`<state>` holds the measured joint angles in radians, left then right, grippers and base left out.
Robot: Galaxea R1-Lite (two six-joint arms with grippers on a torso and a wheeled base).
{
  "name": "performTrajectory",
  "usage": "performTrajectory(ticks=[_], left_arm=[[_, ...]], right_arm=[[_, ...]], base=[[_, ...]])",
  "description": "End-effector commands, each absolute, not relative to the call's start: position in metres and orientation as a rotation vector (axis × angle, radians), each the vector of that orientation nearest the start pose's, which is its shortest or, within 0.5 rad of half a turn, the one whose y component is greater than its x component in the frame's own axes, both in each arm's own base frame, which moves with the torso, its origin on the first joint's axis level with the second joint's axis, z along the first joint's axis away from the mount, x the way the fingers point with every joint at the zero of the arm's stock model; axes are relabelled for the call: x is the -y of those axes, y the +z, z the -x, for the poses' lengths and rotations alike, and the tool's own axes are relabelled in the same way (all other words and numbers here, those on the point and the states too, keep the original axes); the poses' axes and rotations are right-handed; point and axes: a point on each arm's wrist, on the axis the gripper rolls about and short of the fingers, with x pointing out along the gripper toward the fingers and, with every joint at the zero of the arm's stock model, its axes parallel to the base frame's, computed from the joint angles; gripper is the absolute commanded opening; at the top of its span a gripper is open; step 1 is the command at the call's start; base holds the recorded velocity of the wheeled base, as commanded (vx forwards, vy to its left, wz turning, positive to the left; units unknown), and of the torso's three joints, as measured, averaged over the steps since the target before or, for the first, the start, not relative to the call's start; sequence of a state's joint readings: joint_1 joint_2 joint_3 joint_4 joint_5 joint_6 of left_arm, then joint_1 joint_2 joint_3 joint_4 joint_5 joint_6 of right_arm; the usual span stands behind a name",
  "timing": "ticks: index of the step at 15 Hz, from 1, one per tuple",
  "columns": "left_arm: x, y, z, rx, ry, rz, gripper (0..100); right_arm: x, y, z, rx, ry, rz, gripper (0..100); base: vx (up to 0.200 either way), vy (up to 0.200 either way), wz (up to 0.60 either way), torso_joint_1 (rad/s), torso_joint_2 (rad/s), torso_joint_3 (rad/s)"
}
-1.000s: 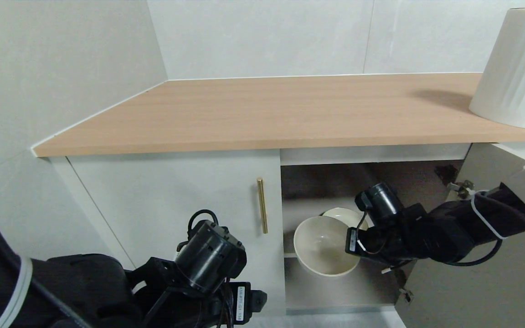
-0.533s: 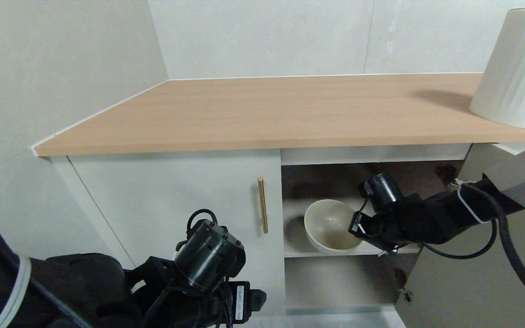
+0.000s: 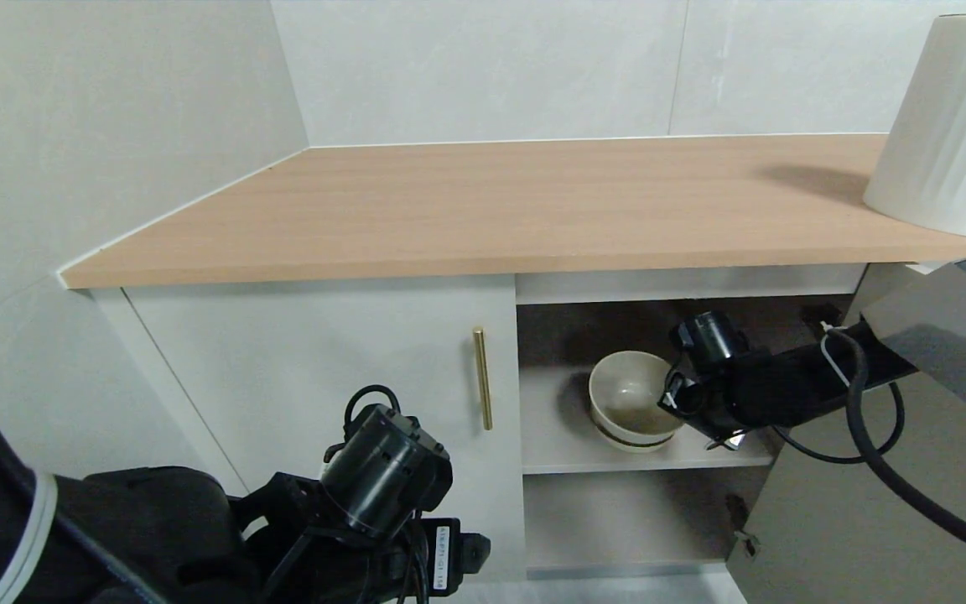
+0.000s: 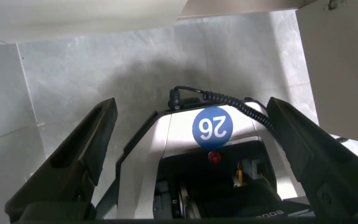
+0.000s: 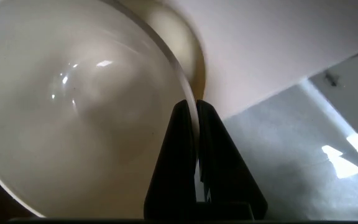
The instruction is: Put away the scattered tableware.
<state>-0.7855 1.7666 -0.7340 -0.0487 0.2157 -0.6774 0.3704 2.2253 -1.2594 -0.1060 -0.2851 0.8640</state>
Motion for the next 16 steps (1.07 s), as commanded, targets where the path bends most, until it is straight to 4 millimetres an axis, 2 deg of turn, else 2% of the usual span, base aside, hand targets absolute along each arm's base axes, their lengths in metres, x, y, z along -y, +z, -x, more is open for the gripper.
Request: performTrajectory(ticks=[1, 4, 11, 12, 16], left_arm=[[0.1874, 0.0968, -0.1943, -0.991, -0.198, 0.139, 100], [0.1873, 0.0973, -0.1941, -0.99, -0.199, 0.139, 100], [0.1874, 0.0968, -0.1943, -0.991, -0.198, 0.139, 100], [0.1875, 0.0969, -0.1943, -0.99, -0.199, 0.139, 100], [0.1875, 0.0969, -0.1943, -0.99, -0.199, 0.139, 100]], right_arm=[[-0.1385, 0.0512, -0.3913, -0.785, -0.296, -0.535, 0], [-0.1388, 0.0449, -0.3951, -0.78, -0.316, -0.524, 0], [-0.1396, 0.0441, -0.3973, -0.777, -0.315, -0.525, 0], [-0.1402, 0.0441, -0.3971, -0.778, -0.314, -0.525, 100], [-0.1406, 0.0446, -0.3961, -0.78, -0.312, -0.524, 100]], base=[[0.0, 0.0, 0.0, 0.0, 0.0, 0.0], [0.0, 0.0, 0.0, 0.0, 0.0, 0.0], [0.0, 0.0, 0.0, 0.0, 0.0, 0.0], [0.0, 0.0, 0.0, 0.0, 0.0, 0.0], [0.0, 0.0, 0.0, 0.0, 0.0, 0.0]])
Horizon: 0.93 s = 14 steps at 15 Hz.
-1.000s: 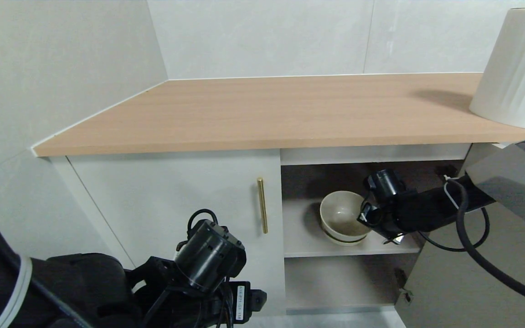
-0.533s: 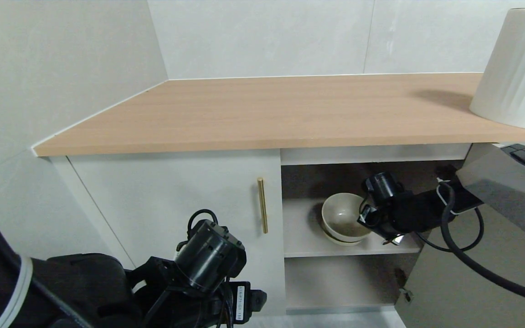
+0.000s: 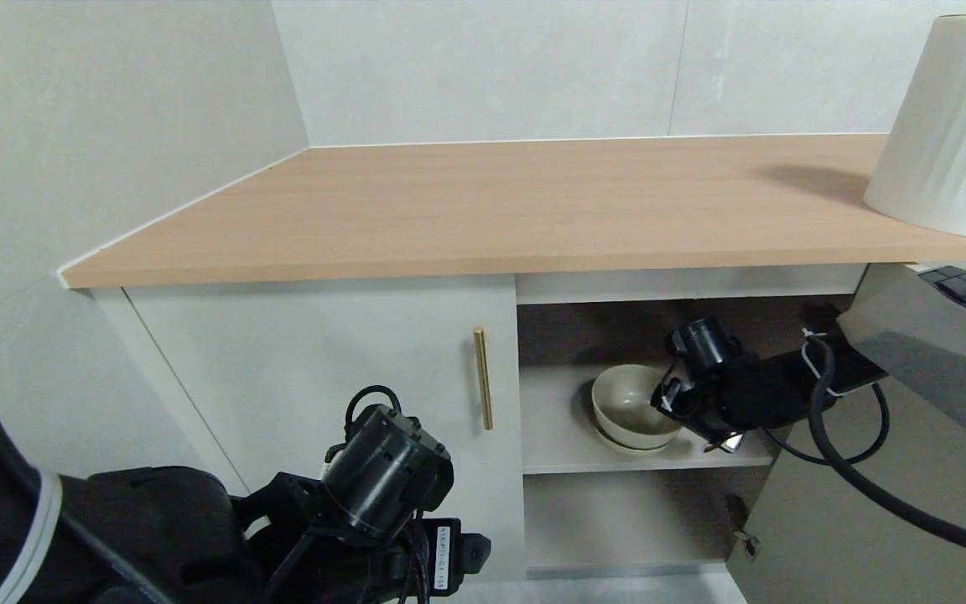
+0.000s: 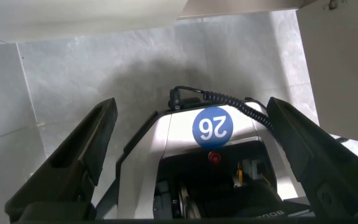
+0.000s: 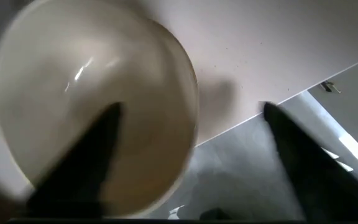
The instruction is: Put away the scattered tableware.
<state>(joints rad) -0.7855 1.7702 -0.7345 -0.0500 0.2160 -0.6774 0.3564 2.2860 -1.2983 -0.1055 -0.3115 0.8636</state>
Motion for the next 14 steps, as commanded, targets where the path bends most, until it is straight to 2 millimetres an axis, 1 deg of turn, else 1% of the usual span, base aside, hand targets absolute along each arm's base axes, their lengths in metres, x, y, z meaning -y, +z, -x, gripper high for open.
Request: performTrajectory(ticks=[1, 2, 3, 5, 7, 8, 10, 11, 14], left_arm=[[0.188, 0.097, -0.194, -0.99, -0.199, 0.139, 100], [0.187, 0.097, -0.194, -0.989, -0.199, 0.14, 100], [0.187, 0.098, -0.194, -0.986, -0.199, 0.143, 100], [0.186, 0.1, -0.194, -0.981, -0.2, 0.146, 100], [0.18, 0.107, -0.195, -0.959, -0.189, 0.166, 100], [0.176, 0.114, -0.193, -0.946, -0.187, 0.178, 100], [0.158, 0.13, -0.185, -0.939, -0.169, 0.174, 100], [0.149, 0.137, -0.181, -0.933, -0.16, 0.174, 100], [0.13, 0.159, -0.168, -0.855, -0.14, 0.169, 100]], right_arm=[[-0.141, 0.046, -0.395, -0.782, -0.308, -0.523, 100], [-0.143, 0.048, -0.392, -0.785, -0.302, -0.517, 100], [-0.147, 0.049, -0.385, -0.8, -0.283, -0.502, 100], [-0.16, 0.063, -0.364, -0.813, -0.206, -0.458, 100], [-0.167, 0.086, -0.334, -0.83, -0.088, -0.384, 100], [-0.17, 0.098, -0.317, -0.844, 0.0, -0.35, 100], [-0.167, 0.125, -0.275, -0.868, 0.194, -0.239, 100], [-0.167, 0.133, -0.259, -0.879, 0.248, -0.192, 100], [-0.154, 0.175, -0.214, -0.895, 0.306, -0.123, 100]], base=[[0.0, 0.0, 0.0, 0.0, 0.0, 0.0], [0.0, 0.0, 0.0, 0.0, 0.0, 0.0], [0.0, 0.0, 0.0, 0.0, 0.0, 0.0], [0.0, 0.0, 0.0, 0.0, 0.0, 0.0], [0.0, 0.0, 0.0, 0.0, 0.0, 0.0], [0.0, 0.0, 0.0, 0.0, 0.0, 0.0], [0.0, 0.0, 0.0, 0.0, 0.0, 0.0], [0.0, 0.0, 0.0, 0.0, 0.0, 0.0], [0.0, 0.0, 0.0, 0.0, 0.0, 0.0]])
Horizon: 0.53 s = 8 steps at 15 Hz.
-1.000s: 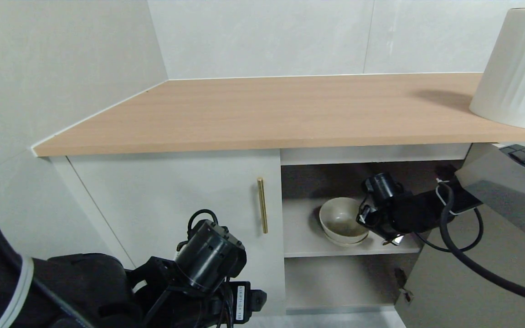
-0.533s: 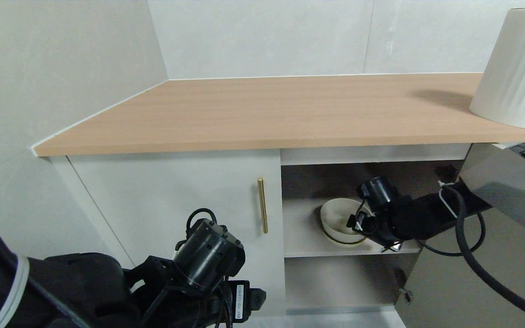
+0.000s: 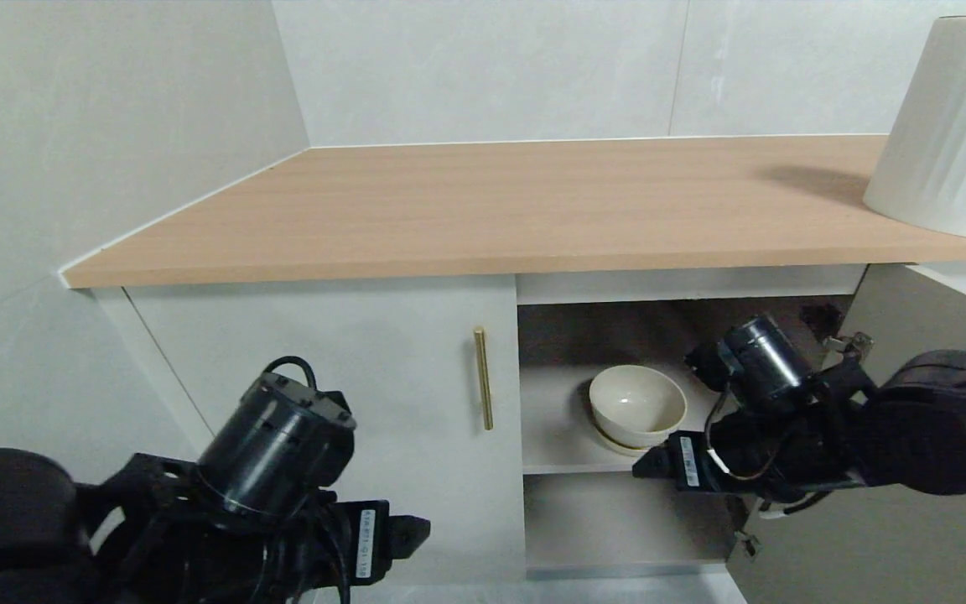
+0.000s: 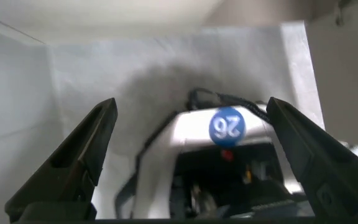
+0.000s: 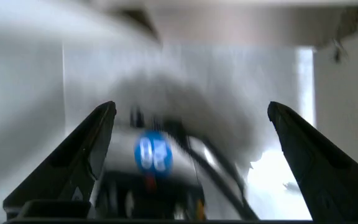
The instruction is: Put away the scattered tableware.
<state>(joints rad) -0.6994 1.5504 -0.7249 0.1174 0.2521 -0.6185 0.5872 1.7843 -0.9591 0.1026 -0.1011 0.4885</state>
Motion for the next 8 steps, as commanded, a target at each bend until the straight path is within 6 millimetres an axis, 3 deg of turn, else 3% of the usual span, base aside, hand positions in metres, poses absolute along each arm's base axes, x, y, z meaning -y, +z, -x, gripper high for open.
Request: performTrajectory(ticks=[1, 4, 8], left_arm=[[0.124, 0.165, -0.164, -0.829, -0.131, 0.154, 100], [0.115, 0.176, -0.157, -0.779, -0.15, 0.137, 100], [0.115, 0.174, -0.157, -0.785, -0.148, 0.133, 100]], right_arm=[[-0.146, 0.193, -0.197, -0.897, 0.327, -0.115, 100], [-0.13, 0.218, -0.16, -0.925, 0.366, -0.084, 100], [-0.126, 0.215, -0.158, -0.948, 0.353, -0.087, 100]], base=[[0.0, 0.0, 0.0, 0.0, 0.0, 0.0], [0.0, 0.0, 0.0, 0.0, 0.0, 0.0], [0.0, 0.0, 0.0, 0.0, 0.0, 0.0]])
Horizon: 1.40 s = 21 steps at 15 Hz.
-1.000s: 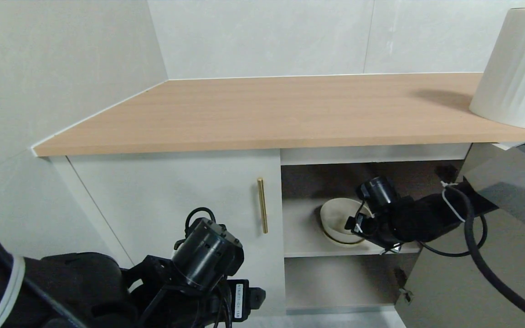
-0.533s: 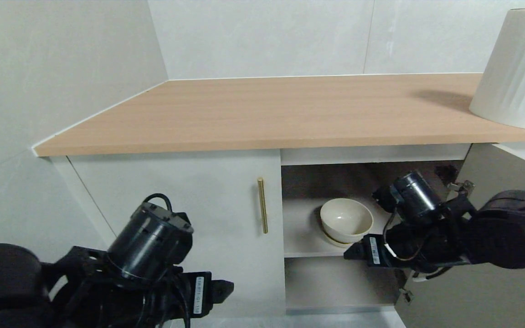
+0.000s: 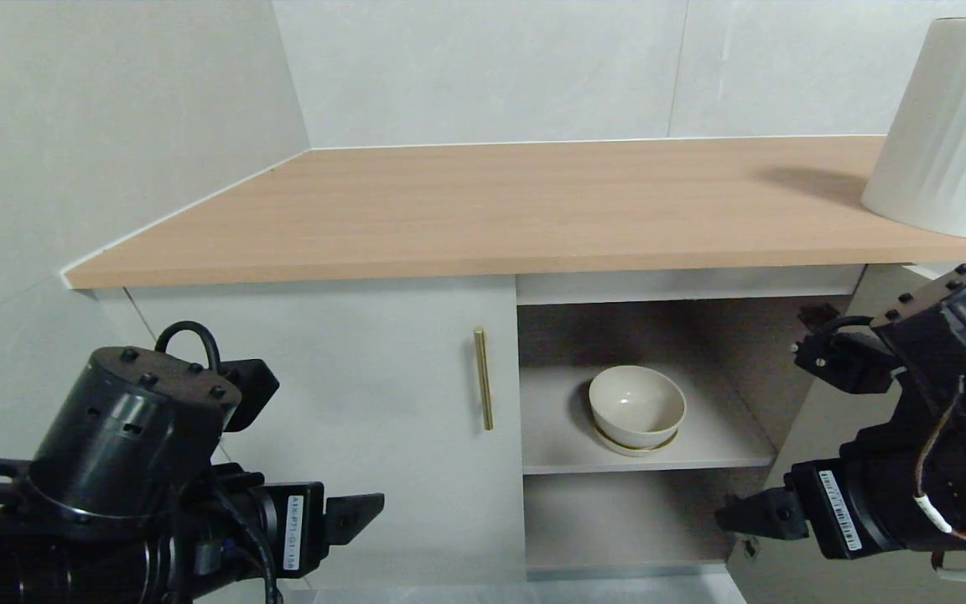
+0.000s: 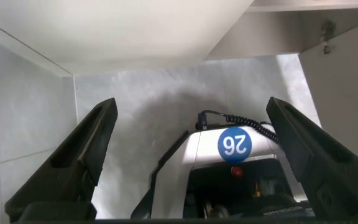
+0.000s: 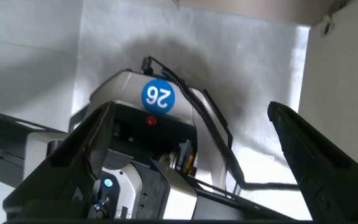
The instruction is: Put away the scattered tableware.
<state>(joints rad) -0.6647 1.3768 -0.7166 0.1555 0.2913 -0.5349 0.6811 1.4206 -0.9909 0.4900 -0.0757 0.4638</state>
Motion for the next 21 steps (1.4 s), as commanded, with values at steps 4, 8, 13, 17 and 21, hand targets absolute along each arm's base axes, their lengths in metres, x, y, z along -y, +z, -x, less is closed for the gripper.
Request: performTrajectory(ticks=[4, 8, 13, 17, 21], left_arm=[[0.118, 0.168, -0.161, -0.806, -0.131, 0.114, 100], [0.12, 0.162, -0.164, -0.812, -0.101, 0.091, 100], [0.121, 0.16, -0.165, -0.823, -0.098, 0.086, 100], [0.121, 0.159, -0.165, -0.824, -0.099, 0.085, 100], [0.122, 0.157, -0.167, -0.833, -0.097, 0.082, 100]], right_arm=[[-0.125, 0.215, -0.16, -0.946, 0.338, -0.088, 100], [-0.126, 0.212, -0.162, -0.958, 0.33, -0.08, 100], [-0.129, 0.206, -0.166, -0.982, 0.319, -0.07, 100], [-0.129, 0.203, -0.17, -0.991, 0.306, -0.07, 100], [-0.129, 0.204, -0.17, -0.988, 0.307, -0.07, 100]], base=[[-0.2, 0.0, 0.0, 0.005, 0.0, 0.001], [-0.2, 0.0, 0.0, 0.0, 0.0, 0.007], [-0.2, 0.0, 0.0, -0.001, 0.0, 0.002], [-0.1, 0.0, 0.0, 0.002, 0.0, 0.0], [0.0, 0.0, 0.0, 0.0, 0.0, 0.0]])
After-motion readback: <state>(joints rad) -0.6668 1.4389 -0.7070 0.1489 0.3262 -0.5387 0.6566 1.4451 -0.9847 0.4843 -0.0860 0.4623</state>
